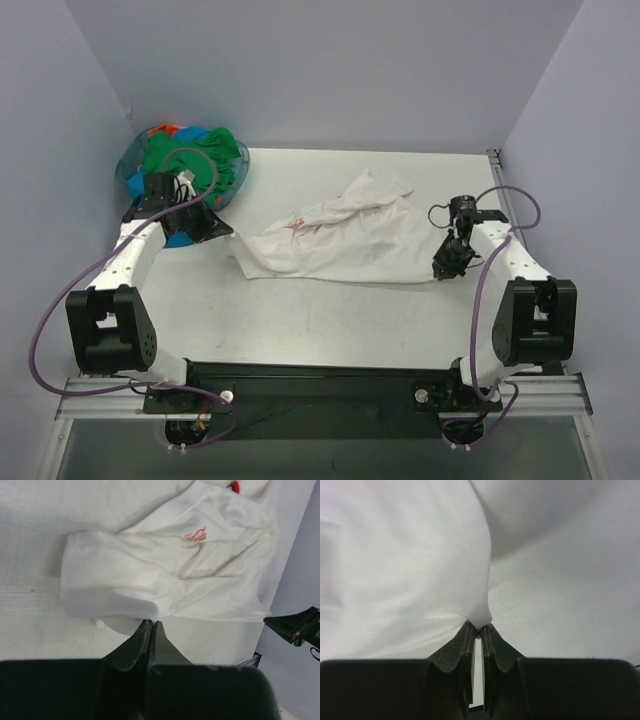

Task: Fold and stack the t-shirts
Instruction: Flatten out the tshirt

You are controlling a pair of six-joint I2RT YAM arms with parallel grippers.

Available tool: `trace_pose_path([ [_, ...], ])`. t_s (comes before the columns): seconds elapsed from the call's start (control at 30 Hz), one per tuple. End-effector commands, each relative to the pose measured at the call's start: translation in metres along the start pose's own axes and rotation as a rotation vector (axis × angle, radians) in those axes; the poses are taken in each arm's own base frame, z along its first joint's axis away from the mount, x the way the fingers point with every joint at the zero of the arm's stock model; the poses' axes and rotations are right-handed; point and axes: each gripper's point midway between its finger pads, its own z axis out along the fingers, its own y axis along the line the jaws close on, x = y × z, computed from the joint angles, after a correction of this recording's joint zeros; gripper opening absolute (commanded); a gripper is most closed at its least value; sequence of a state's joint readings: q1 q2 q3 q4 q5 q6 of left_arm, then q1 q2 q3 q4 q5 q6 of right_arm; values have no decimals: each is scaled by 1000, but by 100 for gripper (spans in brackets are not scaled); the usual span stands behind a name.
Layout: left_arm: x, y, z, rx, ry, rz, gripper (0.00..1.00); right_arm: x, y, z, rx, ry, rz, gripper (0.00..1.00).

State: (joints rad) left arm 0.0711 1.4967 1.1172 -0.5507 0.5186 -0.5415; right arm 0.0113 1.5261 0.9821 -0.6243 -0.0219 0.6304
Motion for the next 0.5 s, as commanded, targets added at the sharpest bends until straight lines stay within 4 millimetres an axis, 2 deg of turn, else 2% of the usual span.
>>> trace_pose_path([
  [0.0, -57, -79, -31, 135, -242, 109, 0, -40, 5, -66, -45, -152, -35, 0],
  [0.03, -55, -98, -34, 169, -252, 111, 0, -48, 8, -81, -64, -189, -48, 0],
  [0.07, -65, -118, -42, 203, -302, 129, 0, -60, 14, -103, -90, -234, -54, 0],
  [0.13, -75, -141, -61, 253, -367, 117, 0, -71, 17, -129, -120, -294, -75, 0],
  [0.2, -88, -168, -87, 304, -456, 136, 0, -84, 22, -165, -170, -375, -79, 0],
  [0.23, -87, -184, -104, 340, -489, 150, 0, -88, 22, -182, -194, -417, -79, 0],
  [0.3, -93, -208, -136, 382, -566, 178, 0, -91, 20, -206, -223, -477, -83, 0],
  [0.33, -87, -220, -153, 412, -593, 201, 0, -92, 19, -231, -261, -543, -79, 0],
  [0.37, -86, -227, -167, 427, -622, 209, 0, -93, 16, -242, -273, -577, -78, 0],
  [0.4, -82, -237, -194, 457, -680, 217, 0, -91, 12, -265, -306, -638, -71, 0],
  [0.47, -72, -248, -222, 498, -731, 233, 0, -87, 6, -287, -339, -699, -81, 0],
])
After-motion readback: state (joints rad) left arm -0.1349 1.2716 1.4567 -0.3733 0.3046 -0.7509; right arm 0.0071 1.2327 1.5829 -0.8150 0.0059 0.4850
